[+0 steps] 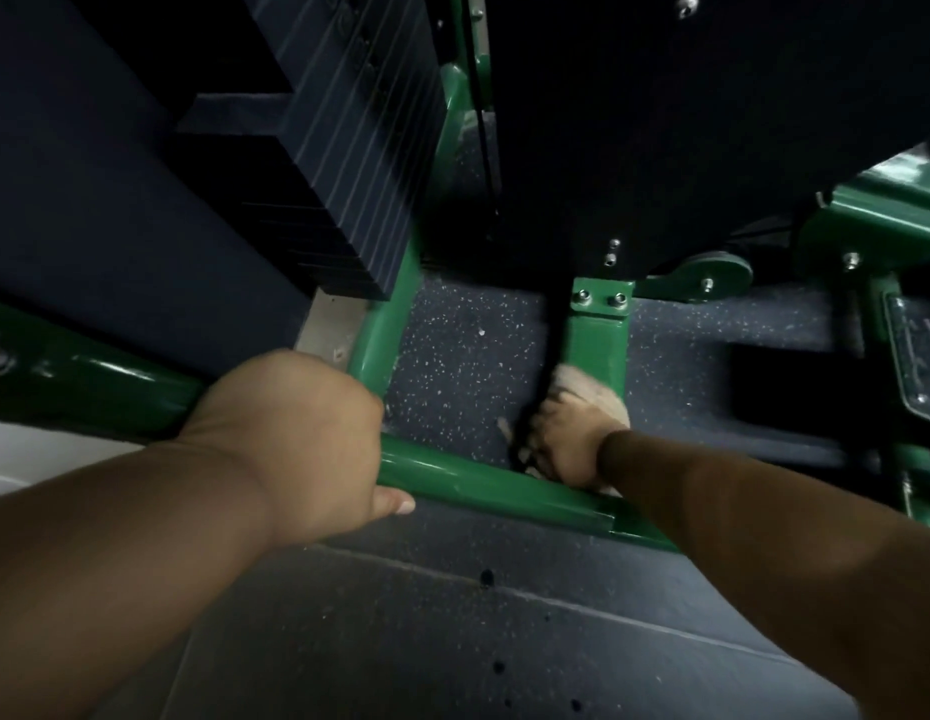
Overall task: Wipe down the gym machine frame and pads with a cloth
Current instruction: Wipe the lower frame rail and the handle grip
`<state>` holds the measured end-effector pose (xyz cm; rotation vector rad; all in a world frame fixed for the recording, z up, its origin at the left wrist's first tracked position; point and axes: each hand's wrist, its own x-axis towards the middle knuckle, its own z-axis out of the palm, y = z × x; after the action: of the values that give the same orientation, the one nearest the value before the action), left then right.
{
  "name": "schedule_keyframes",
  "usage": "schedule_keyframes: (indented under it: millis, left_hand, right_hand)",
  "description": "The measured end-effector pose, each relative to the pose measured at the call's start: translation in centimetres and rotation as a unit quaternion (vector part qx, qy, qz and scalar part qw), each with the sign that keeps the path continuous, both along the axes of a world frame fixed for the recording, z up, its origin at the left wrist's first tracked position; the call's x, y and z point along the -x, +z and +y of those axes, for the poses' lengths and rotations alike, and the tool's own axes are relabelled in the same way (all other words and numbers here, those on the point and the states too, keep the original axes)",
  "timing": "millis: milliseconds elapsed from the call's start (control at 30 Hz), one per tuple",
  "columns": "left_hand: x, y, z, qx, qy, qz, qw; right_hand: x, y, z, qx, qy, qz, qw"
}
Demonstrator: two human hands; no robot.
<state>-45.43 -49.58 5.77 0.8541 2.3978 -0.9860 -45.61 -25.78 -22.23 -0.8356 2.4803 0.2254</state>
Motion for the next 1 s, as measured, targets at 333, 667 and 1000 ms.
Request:
schedule_keyframes:
  millis: [333, 667, 1000]
  left_hand:
    - [0.1, -0.2, -0.2, 0.006, -0.004, -0.009, 1.000]
    - [0.2, -0.4, -0.5, -0.011, 0.001, -0.005, 1.000]
    - [0.1, -0.1, -0.2, -0.014, -0.005, -0.002, 1.000]
  right_hand:
    - [6.6, -0.3, 2.5, -0.056, -0.069, 0.078, 0.993]
    - [-1.9, -3.5, 2.9, 0.105, -0.297, 0.054, 0.948]
    - [4.4, -3.3, 1.6, 0.205, -0.637, 0.038, 0.742]
